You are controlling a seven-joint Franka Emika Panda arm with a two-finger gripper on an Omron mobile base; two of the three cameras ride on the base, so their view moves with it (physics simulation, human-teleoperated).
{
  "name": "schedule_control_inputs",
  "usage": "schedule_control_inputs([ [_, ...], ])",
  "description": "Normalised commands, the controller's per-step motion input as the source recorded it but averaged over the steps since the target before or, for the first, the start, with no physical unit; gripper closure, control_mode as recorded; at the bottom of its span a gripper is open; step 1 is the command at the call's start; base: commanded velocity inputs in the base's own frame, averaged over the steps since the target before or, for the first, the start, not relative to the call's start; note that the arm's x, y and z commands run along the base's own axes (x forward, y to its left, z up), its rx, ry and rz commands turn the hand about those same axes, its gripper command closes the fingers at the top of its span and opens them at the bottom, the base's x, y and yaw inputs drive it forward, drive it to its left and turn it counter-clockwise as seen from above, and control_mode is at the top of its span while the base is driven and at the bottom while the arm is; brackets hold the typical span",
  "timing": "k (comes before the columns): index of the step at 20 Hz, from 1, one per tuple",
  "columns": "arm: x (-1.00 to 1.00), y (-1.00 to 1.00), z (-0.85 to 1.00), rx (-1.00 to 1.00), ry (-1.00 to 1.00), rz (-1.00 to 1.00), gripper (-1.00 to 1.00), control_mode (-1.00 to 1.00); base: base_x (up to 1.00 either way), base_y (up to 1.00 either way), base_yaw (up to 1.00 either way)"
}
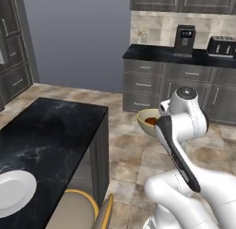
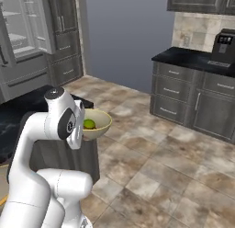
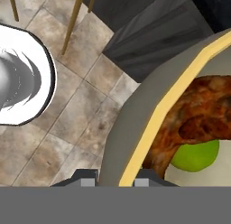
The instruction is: Pick the chicken drumstick and lime from their plates and place them in the bowl. Then put the bowl in the fridge.
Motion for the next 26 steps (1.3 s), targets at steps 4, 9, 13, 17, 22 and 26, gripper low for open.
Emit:
schedule_control_inputs([
  [4, 0.0, 0.0, 0.0, 0.0, 0.0, 0.0, 1.0, 1.0, 0.94, 0.0, 0.0],
  [9, 0.0, 0.0, 0.0, 0.0, 0.0, 0.0, 1.0, 1.0, 0.93, -0.02, 0.0],
  [13, 0.0, 0.0, 0.0, 0.0, 0.0, 0.0, 1.0, 1.0, 0.73, -0.26, -0.06],
  [17, 0.0, 0.0, 0.0, 0.0, 0.0, 0.0, 1.0, 1.0, 0.53, -0.5, -0.01],
  [22, 0.0, 0.0, 0.0, 0.0, 0.0, 0.0, 1.0, 1.0, 0.28, -0.63, 0.0],
  [26, 0.0, 0.0, 0.0, 0.0, 0.0, 0.0, 1.0, 1.0, 0.12, -0.66, -0.03],
])
